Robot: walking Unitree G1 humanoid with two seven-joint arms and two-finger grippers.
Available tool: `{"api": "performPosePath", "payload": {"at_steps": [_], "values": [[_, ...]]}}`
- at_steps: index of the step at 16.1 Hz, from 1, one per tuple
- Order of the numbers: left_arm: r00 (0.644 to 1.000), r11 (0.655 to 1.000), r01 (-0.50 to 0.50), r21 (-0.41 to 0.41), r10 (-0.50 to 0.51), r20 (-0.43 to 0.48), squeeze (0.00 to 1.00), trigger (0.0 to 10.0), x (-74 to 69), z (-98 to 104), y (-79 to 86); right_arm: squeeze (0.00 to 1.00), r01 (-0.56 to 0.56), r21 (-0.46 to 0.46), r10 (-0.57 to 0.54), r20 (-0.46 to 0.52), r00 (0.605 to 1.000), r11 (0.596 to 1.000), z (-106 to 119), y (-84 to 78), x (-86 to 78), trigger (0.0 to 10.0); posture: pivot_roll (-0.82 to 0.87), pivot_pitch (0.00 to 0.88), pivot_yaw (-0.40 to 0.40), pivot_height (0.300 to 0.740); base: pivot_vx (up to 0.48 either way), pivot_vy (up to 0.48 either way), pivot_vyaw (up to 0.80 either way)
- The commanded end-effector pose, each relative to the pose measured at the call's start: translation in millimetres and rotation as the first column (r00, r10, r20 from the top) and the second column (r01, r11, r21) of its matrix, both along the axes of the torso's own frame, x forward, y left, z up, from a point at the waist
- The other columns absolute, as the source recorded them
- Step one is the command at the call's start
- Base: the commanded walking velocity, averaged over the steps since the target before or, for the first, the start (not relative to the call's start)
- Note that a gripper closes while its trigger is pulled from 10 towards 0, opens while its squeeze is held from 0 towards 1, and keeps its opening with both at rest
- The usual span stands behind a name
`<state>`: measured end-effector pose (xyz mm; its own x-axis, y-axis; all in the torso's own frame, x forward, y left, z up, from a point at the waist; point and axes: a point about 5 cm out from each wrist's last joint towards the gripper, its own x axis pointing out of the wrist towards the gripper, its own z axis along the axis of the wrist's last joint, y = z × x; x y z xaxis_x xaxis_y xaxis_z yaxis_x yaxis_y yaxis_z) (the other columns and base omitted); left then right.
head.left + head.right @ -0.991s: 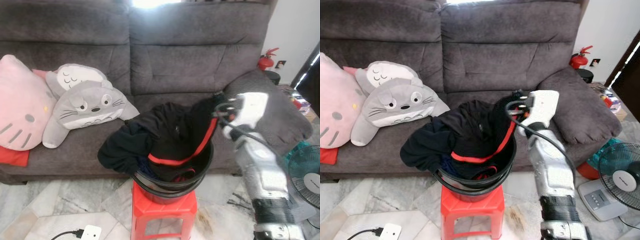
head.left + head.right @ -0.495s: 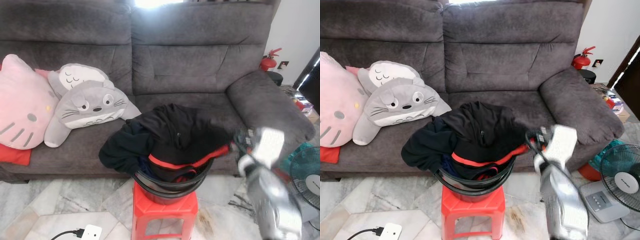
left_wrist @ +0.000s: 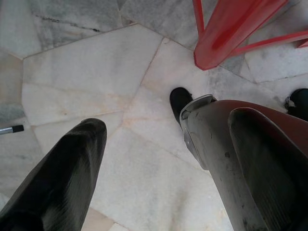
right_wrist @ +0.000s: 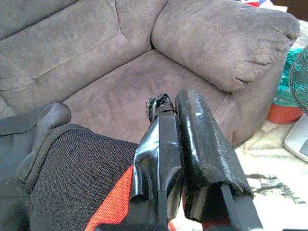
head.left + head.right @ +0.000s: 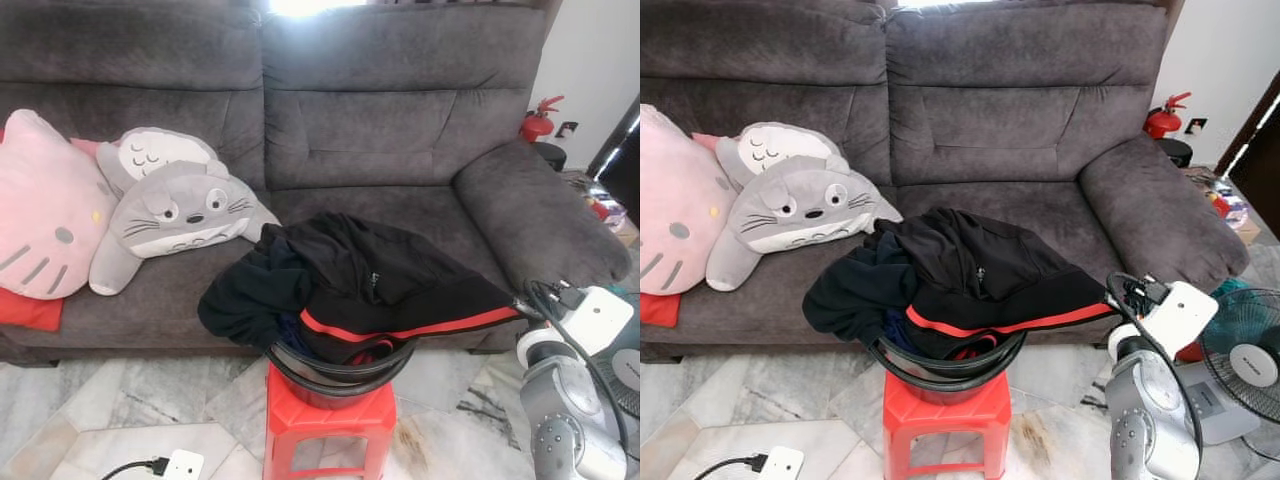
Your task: Hang hanger
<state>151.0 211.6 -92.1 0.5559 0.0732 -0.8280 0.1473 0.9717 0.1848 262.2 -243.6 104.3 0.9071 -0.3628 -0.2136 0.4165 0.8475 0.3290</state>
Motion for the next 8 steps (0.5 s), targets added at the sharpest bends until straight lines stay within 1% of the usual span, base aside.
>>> {"api": "performPosePath", "payload": {"at_steps": [1, 8], "values": [[0.999, 1.000, 0.014, -0.005, -0.014, -0.045, 0.00, 10.0, -11.4, -4.9, -1.5, 0.00, 0.022, -0.004, -0.022, 0.030, 0.999, 1.000, 7.2, -3.7, -0.4, 0.0, -0.13, 0.008, -0.042, 0.740, 0.000, 0.000, 0.00], [0.999, 1.000, 0.014, -0.005, -0.014, -0.045, 0.00, 10.0, -11.4, -4.9, -1.5, 0.00, 0.022, -0.004, -0.022, 0.030, 0.999, 1.000, 7.2, -3.7, -0.4, 0.0, -0.13, 0.008, -0.042, 0.740, 0.000, 0.000, 0.00]]}}
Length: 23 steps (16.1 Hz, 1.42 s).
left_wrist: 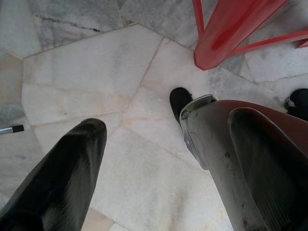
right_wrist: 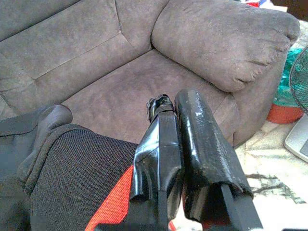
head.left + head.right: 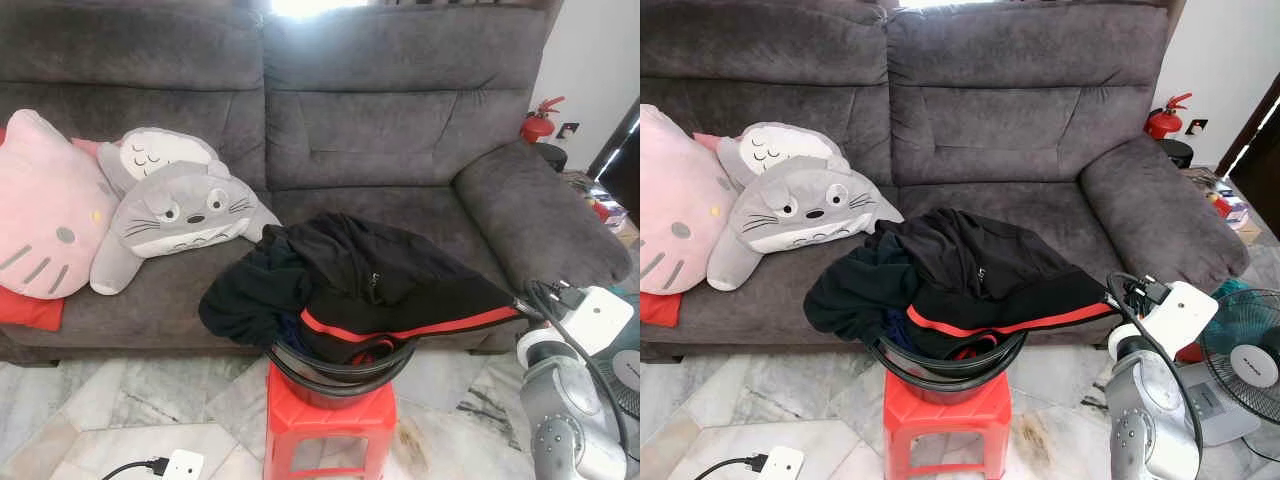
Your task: Hang hanger
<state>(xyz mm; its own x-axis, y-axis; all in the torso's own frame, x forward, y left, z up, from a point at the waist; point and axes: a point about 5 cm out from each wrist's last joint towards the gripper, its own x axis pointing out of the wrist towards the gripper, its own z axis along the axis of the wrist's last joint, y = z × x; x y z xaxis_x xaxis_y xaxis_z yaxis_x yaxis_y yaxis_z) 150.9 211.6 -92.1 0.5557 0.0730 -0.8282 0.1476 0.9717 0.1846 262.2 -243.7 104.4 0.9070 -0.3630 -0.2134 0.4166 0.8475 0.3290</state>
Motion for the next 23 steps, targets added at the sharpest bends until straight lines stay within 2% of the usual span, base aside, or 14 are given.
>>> {"api": "performPosePath", "payload": {"at_steps": [1, 4, 5, 6, 10, 12, 14, 15, 16, 18, 19, 20, 21, 23], "values": [[0.999, 1.000, 0.014, -0.005, -0.014, -0.045, 0.00, 10.0, -11.3, -4.9, -1.5, 0.00, 0.022, -0.003, -0.022, 0.030, 0.999, 1.000, 7.2, -3.7, -0.4, 0.0, -0.13, 0.008, -0.042, 0.740, 0.000, 0.000, 0.00], [0.999, 1.000, 0.014, -0.005, -0.014, -0.045, 0.00, 10.0, -11.3, -4.9, -1.5, 0.00, 0.022, -0.003, -0.022, 0.030, 0.999, 1.000, 7.2, -3.7, -0.4, 0.0, -0.13, 0.008, -0.042, 0.740, 0.000, 0.000, 0.00], [0.999, 1.000, 0.017, -0.007, -0.017, -0.049, 0.00, 10.0, -11.3, -5.0, -1.5, 1.00, -0.031, 0.065, 0.041, -0.163, 0.986, 0.997, -44.3, 5.6, -5.1, 10.0, -0.13, 0.021, -0.042, 0.740, 0.000, 0.000, 0.00], [0.999, 1.000, 0.018, -0.007, -0.019, -0.051, 0.00, 10.0, -11.3, -5.0, -1.5, 1.00, -0.077, 0.107, 0.101, -0.241, 0.965, 0.991, -66.7, 14.4, -9.3, 10.0, -0.13, 0.021, -0.042, 0.740, 0.000, 0.000, 0.00], [0.999, 1.000, 0.018, -0.007, -0.018, -0.051, 0.00, 10.0, -11.4, -5.1, -1.5, 1.00, -0.091, 0.117, 0.117, -0.237, 0.964, 0.989, -68.2, 16.3, -8.8, 10.0, -0.12, 0.020, -0.042, 0.740, 0.000, 0.000, 0.00], [0.999, 1.000, 0.017, -0.007, -0.017, -0.051, 0.00, 10.0, -11.7, -5.1, -1.6, 0.00, -0.114, 0.121, 0.139, -0.227, 0.964, 0.986, -68.3, 19.4, -8.7, 10.0, -0.12, 0.020, -0.041, 0.740, 0.000, 0.000, 0.00], [0.999, 1.000, 0.017, -0.007, -0.017, -0.051, 0.00, 10.0, -11.7, -5.1, -1.6, 0.00, -0.156, 0.051, 0.164, -0.220, 0.962, 0.986, -70.2, 20.2, -7.1, 10.0, -0.12, 0.020, -0.041, 0.740, 0.000, 0.000, 0.00], [0.999, 1.000, 0.016, -0.007, -0.016, -0.050, 0.00, 10.0, -11.7, -5.1, -1.6, 0.00, -0.266, -0.209, 0.213, -0.246, 0.946, 0.941, -62.8, 21.4, -8.4, 10.0, -0.12, 0.020, -0.041, 0.740, 0.000, 0.000, 0.00], [0.999, 1.000, 0.015, -0.007, -0.015, -0.050, 0.00, 10.0, -11.7, -5.1, -1.5, 0.00, -0.309, -0.286, 0.244, -0.242, 0.939, 0.907, -59.3, 25.2, -11.1, 10.0, -0.12, 0.020, -0.041, 0.740, 0.000, 0.000, 0.00], [0.999, 1.000, 0.013, -0.006, -0.013, -0.051, 0.00, 10.0, -12.1, -5.2, -1.2, 0.00, -0.354, -0.376, 0.288, -0.222, 0.932, 0.856, -51.8, 30.2, -18.6, 10.0, -0.12, 0.024, -0.043, 0.740, 0.000, 0.000, 0.00], [0.999, 1.000, 0.011, -0.006, -0.011, -0.051, 0.00, 10.0, -12.4, -5.2, -0.9, 0.00, -0.394, -0.497, 0.303, -0.256, 0.918, 0.773, -49.6, 30.8, -30.1, 10.0, -0.12, 0.024, -0.044, 0.740, 0.000, 0.000, 0.00], [0.999, 1.000, 0.010, -0.006, -0.010, -0.052, 0.00, 10.0, -12.5, -5.3, -0.7, 0.00, -0.402, -0.540, 0.295, -0.278, 0.914, 0.739, -50.7, 29.2, -38.8, 10.0, -0.12, 0.024, -0.044, 0.740, 0.000, 0.000, 0.00], [0.999, 1.000, 0.010, -0.006, -0.011, -0.052, 0.00, 10.0, -12.5, -5.3, -0.7, 0.00, -0.405, -0.556, 0.286, -0.293, 0.913, 0.725, -52.4, 27.4, -43.0, 10.0, -0.12, 0.024, -0.044, 0.740, 0.000, 0.000, 0.00], [0.999, 1.000, 0.014, -0.007, -0.014, -0.052, 0.00, 10.0, -12.4, -5.2, -0.7, 0.00, -0.491, -0.610, 0.305, -0.390, 0.869, 0.622, -68.6, 26.7, -54.6, 10.0, -0.13, 0.020, -0.043, 0.740, 0.000, 0.000, 0.00]]}}
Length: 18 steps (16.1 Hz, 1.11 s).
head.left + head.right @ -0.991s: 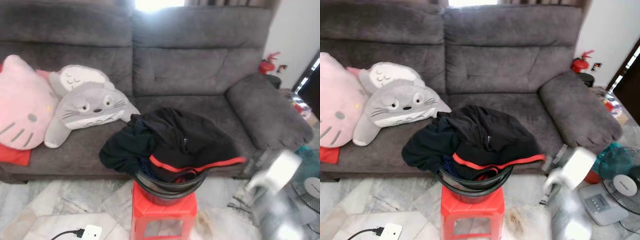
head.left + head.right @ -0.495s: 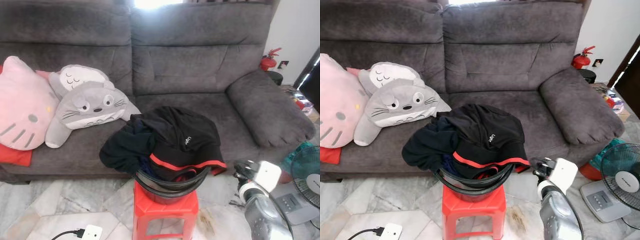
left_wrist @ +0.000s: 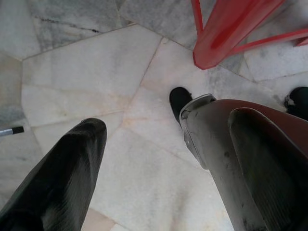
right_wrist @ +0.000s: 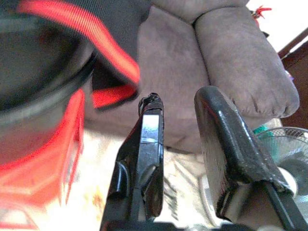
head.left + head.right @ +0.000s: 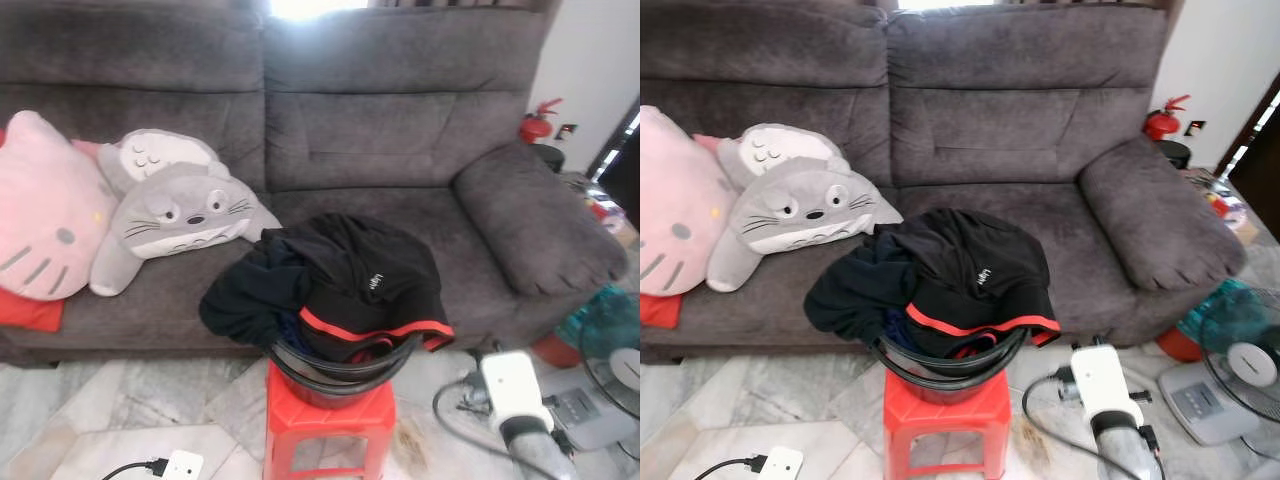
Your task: Hang hanger
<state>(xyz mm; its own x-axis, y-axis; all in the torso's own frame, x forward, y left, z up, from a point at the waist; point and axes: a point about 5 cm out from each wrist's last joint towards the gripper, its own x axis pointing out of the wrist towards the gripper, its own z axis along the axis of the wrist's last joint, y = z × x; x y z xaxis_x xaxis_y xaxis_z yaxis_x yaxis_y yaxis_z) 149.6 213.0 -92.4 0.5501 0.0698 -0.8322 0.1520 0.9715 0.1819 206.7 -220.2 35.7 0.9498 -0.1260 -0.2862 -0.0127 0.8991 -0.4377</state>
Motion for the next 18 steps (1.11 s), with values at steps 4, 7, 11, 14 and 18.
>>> {"api": "performPosePath", "payload": {"at_steps": [4, 7, 11, 14, 18], "values": [[0.999, 1.000, 0.013, -0.007, -0.014, -0.042, 0.00, 10.0, -11.0, -4.8, -2.3, 1.00, -0.057, -0.157, 0.056, -0.016, 0.998, 0.986, -3.9, 3.8, 16.4, 10.0, -0.13, 0.001, -0.040, 0.740, 0.000, 0.000, 0.00], [0.999, 1.000, 0.012, -0.008, -0.012, -0.040, 0.00, 10.0, -10.6, -4.7, -2.6, 0.00, -0.107, -0.181, 0.104, -0.027, 0.994, 0.978, -7.2, 7.8, 33.4, 10.0, -0.12, 0.007, -0.040, 0.740, 0.000, 0.000, 0.00], [0.999, 1.000, 0.006, -0.007, -0.007, -0.041, 0.00, 10.0, -10.5, -4.7, -2.4, 0.00, -0.162, -0.184, 0.157, -0.039, 0.987, 0.970, -10.7, 16.1, 46.7, 10.0, -0.12, 0.015, -0.038, 0.740, 0.000, 0.000, 0.00], [0.999, 1.000, 0.002, -0.007, -0.002, -0.041, 0.00, 10.0, -10.5, -4.7, -2.3, 0.00, -0.200, -0.192, 0.195, -0.046, 0.980, 0.961, -13.2, 22.2, 45.9, 10.0, -0.12, 0.022, -0.041, 0.740, 0.000, 0.000, 0.00], [0.999, 1.000, 0.005, -0.011, -0.006, -0.042, 0.00, 10.0, -10.1, -4.7, -2.8, 0.00, -0.221, -0.207, 0.210, -0.076, 0.975, 0.953, -21.3, 24.6, 46.0, 10.0, -0.12, 0.025, -0.040, 0.740, 0.000, 0.000, 0.00]]}}
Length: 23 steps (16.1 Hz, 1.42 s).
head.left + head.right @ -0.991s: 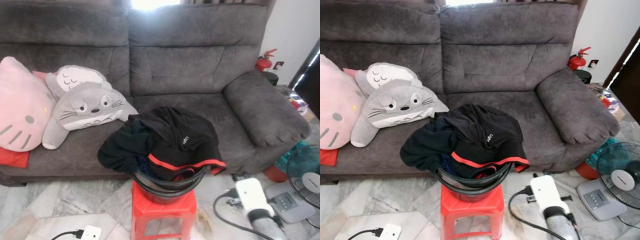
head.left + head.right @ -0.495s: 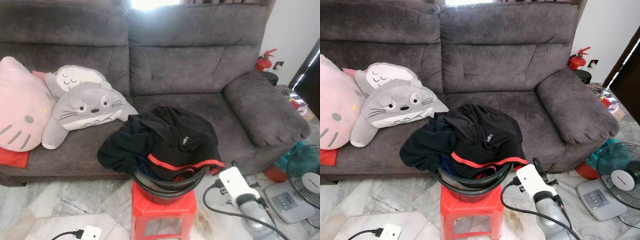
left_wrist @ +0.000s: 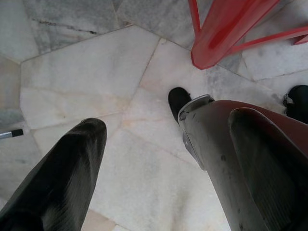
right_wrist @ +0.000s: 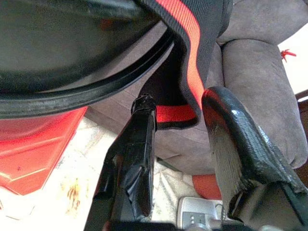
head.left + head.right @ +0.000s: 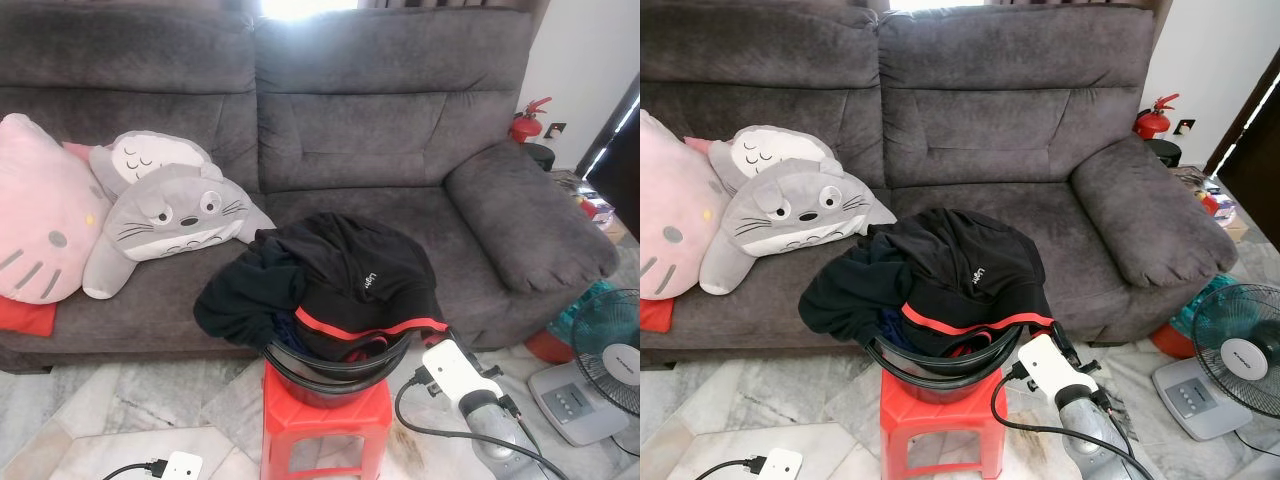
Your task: Hang hanger
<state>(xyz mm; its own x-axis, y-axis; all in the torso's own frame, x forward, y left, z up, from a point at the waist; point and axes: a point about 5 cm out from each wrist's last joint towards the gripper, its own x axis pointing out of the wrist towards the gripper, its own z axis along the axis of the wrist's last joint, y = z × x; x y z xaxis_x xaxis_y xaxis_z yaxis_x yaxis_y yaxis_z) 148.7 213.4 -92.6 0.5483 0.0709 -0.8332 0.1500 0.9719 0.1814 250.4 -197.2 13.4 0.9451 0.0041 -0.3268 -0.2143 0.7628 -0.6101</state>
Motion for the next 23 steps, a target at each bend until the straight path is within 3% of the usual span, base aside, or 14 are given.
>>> {"api": "performPosePath", "payload": {"at_steps": [1, 8, 18, 23], "values": [[0.999, 1.000, 0.007, -0.011, -0.008, -0.039, 0.00, 10.0, -9.0, -4.4, -3.3, 0.00, -0.032, -0.009, 0.032, -0.005, 0.999, 0.999, 0.4, 3.2, 3.0, 10.0, -0.12, 0.029, -0.043, 0.740, 0.000, 0.000, 0.00], [0.999, 1.000, 0.010, -0.010, -0.010, -0.039, 0.00, 10.0, -8.3, -4.2, -3.5, 0.00, -0.025, -0.061, 0.027, 0.024, 0.999, 0.998, -3.2, 5.5, 10.0, 10.0, -0.12, 0.032, -0.042, 0.740, 0.000, 0.000, 0.00], [0.999, 1.000, 0.011, -0.009, -0.012, -0.036, 0.00, 10.0, -7.1, -3.6, -2.7, 0.00, 0.045, -0.164, -0.025, 0.123, 0.992, 0.985, 9.6, -6.0, 37.1, 10.0, -0.12, 0.032, -0.034, 0.740, 0.000, 0.000, 0.00], [0.999, 1.000, 0.014, -0.006, -0.014, -0.036, 0.00, 10.0, -7.3, -3.6, -2.5, 0.00, -0.031, -0.251, 0.066, 0.131, 0.989, 0.967, 11.2, -0.8, 44.5, 10.0, -0.11, 0.032, -0.033, 0.740, 0.000, 0.000, 0.00]]}}
